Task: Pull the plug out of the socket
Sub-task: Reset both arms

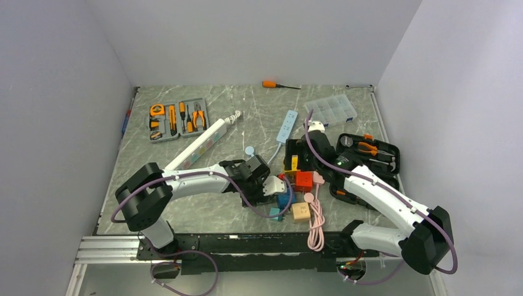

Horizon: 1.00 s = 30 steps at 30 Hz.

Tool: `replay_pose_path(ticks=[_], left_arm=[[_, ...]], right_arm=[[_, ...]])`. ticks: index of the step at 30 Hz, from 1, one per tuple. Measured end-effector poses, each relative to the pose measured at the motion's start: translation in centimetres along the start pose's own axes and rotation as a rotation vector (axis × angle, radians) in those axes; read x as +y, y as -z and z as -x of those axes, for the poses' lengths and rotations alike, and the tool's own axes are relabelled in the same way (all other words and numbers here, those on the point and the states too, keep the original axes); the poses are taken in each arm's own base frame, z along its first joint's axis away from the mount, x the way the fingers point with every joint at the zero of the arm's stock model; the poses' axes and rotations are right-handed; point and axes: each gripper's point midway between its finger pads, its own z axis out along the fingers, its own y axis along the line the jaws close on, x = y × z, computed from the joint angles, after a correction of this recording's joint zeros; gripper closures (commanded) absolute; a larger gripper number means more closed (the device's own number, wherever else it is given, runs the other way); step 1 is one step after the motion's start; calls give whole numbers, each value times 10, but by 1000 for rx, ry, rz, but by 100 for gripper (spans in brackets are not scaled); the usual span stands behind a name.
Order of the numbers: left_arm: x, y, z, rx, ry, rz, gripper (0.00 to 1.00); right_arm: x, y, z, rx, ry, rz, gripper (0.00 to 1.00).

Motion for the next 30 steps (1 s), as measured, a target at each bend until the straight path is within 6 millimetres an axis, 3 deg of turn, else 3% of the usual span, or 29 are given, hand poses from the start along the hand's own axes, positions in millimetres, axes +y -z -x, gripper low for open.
replay_pose_path(ticks=[2, 4, 6, 12, 16, 20, 24, 26, 30], left_arm=[[2, -3, 3, -21, 5, 11, 17], [0, -5, 1, -24, 14, 11, 14], [-2, -7, -4, -17, 20, 4, 1], [-7, -5, -6, -30, 49, -36, 1], [-5, 13, -2, -47, 87, -65, 1], [23, 60, 27, -162, 166, -60, 1], [74, 135, 57, -359, 239, 4, 1], [97, 167, 53, -437, 292, 44, 1], [141, 213, 17, -504, 443, 168, 1]], right_arm=[[-3, 0, -6, 14, 1, -8, 0], [-3, 0, -6, 13, -1, -8, 0], [-3, 1, -5, 10, -2, -7, 0], [-6, 0, -4, 9, -7, -13, 0], [-8, 0, -3, 7, -12, -19, 0], [-14, 0, 0, 6, -18, -33, 0], [-21, 1, 11, -11, -28, -46, 0], [-28, 1, 21, -26, -46, -52, 0], [-61, 0, 45, -78, -119, -112, 0]])
